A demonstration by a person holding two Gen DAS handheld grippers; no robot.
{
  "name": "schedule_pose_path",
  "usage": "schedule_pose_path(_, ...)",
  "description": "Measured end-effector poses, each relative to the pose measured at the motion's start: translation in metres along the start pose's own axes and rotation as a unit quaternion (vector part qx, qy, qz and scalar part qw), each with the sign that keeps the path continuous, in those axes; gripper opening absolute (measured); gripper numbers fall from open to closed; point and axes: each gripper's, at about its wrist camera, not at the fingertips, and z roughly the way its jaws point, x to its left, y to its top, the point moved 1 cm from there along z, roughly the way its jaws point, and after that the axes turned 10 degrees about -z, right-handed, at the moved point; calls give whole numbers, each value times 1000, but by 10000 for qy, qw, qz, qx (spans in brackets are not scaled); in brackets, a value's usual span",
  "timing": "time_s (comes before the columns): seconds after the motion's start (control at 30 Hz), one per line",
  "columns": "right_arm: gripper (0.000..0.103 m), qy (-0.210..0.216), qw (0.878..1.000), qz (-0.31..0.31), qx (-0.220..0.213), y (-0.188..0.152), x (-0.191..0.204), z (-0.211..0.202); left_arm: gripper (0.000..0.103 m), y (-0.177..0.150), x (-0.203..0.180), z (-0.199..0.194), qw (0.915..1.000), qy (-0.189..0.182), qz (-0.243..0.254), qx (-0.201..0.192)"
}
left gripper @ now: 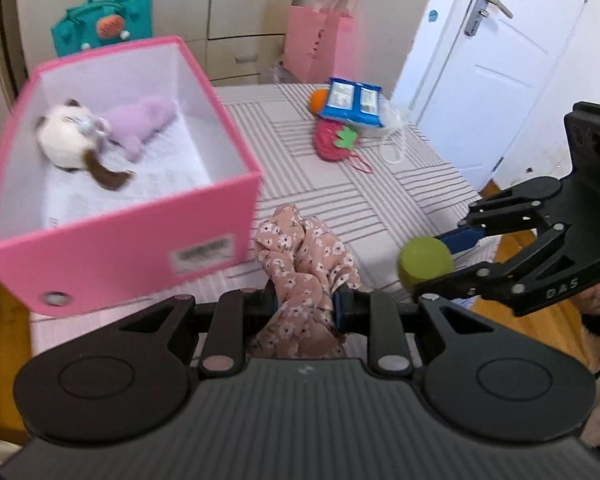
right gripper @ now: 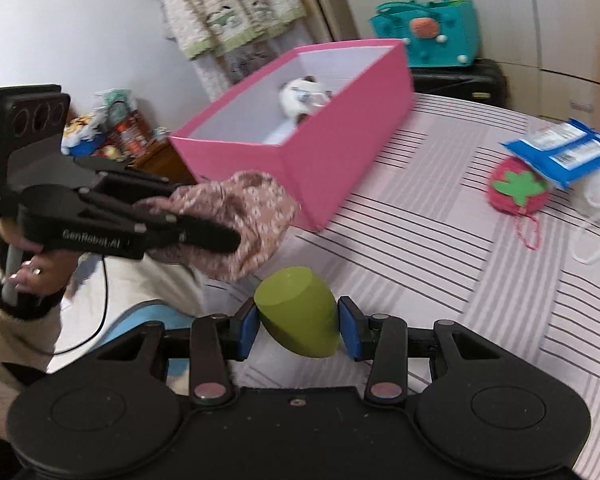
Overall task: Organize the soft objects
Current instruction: 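Lift the scrunchie and green sponge with both grippers and carry them over the shoebox, then open both grippers to drop the scrunchie and sponge into the shoebox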
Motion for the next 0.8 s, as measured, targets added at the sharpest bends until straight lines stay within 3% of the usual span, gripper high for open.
schedule_pose_path(0.27,48,208,9992,-289,-181,37,17,5,22,11,16,-33,9994,91,215,-256)
schedule_pose_path(0.43,48,-20,9961,-638,-601,69,24,12,22,26,38,-43,9971,-67,-17,-757)
schedule_pose_path(0.57,48,-170,9933,-789,-825,100,19,27,22,39,53,-41,9913,357,-63,-1263)
schedule_pose_path(0.8,48,-480,9869,-1265,-884,147,17,59,23,65,90,-26,9893,371,-469,-1333)
